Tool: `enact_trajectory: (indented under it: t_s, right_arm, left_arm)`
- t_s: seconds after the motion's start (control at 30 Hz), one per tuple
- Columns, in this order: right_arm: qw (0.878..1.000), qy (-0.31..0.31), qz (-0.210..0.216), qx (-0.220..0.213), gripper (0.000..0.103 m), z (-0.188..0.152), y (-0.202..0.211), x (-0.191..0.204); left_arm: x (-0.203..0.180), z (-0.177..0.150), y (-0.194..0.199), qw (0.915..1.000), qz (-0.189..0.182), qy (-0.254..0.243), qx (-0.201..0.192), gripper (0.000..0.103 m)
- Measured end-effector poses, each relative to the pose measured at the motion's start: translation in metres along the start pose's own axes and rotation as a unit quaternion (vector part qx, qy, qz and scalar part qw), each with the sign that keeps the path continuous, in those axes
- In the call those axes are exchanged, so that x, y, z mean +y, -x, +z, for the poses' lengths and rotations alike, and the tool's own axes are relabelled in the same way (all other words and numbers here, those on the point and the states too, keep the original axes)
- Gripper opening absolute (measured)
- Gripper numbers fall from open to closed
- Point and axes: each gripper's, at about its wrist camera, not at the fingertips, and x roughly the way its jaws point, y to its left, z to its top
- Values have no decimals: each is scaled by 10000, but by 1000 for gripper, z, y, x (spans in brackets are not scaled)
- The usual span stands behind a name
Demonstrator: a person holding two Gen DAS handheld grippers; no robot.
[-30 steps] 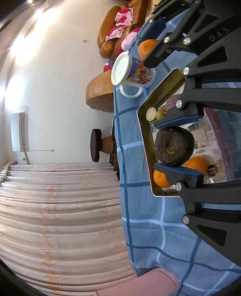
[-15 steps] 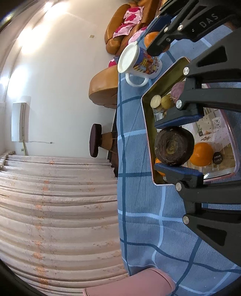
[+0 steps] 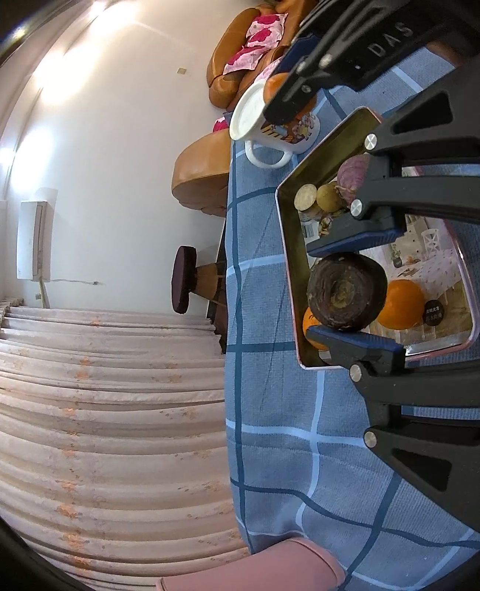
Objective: Organize fruits
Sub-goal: 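Lower the held mangosteen and tangerine into the pink tin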
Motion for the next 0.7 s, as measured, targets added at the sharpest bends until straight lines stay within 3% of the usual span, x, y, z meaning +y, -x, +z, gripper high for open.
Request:
enact_trajectory:
  t_s: [0.47, 0.7]
  right_arm:
    - [9984, -458, 223, -250, 43, 40, -13, 0]
    - [9995, -244, 117, -133, 43, 25, -30, 2]
  left_arm:
    - [6, 31, -13, 9995, 100, 298, 21, 40]
    - [6, 31, -33, 9987, 87, 431, 242, 40]
